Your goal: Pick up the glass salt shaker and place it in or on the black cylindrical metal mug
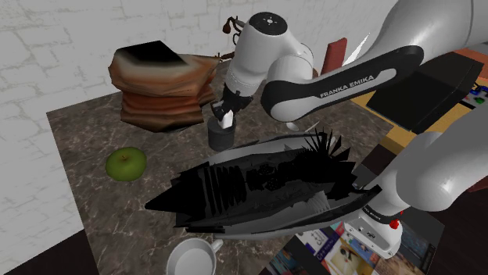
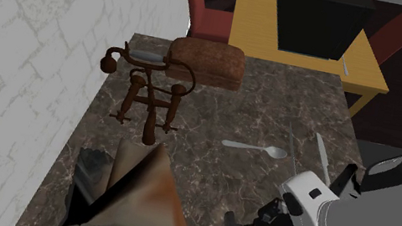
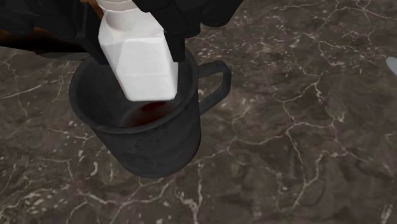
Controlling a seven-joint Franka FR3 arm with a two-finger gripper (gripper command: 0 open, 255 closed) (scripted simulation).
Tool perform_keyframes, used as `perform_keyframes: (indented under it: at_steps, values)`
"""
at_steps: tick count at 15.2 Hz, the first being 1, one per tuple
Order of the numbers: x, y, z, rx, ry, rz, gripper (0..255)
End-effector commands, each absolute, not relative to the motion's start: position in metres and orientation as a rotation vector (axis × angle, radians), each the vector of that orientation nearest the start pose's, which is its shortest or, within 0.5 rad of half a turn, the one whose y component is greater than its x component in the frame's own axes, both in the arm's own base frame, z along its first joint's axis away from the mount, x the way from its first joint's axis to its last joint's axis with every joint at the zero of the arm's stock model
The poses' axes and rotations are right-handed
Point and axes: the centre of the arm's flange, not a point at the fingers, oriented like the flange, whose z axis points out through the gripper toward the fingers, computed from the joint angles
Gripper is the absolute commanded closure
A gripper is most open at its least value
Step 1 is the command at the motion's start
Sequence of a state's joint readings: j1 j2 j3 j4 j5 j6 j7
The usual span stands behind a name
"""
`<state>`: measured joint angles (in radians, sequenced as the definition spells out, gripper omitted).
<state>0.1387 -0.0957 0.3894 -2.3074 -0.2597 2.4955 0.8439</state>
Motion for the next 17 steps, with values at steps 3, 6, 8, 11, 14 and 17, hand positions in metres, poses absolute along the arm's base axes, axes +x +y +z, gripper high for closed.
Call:
perform_keyframes:
  at_steps: [3,6,8,11,14,17]
  values:
    - [0.451,0.267,0.409,-3.086,0.195,-0.546,255]
    - [0.451,0.267,0.409,-3.086,0.195,-0.546,0]
    - [0.451,0.267,0.409,-3.086,0.195,-0.546,0]
    - [0.447,0.267,0.422,-3.086,0.195,-0.546,0]
    - [0.434,0.268,0.456,-3.086,0.195,-0.546,0]
    - [0.434,0.268,0.456,-3.086,0.195,-0.545,0]
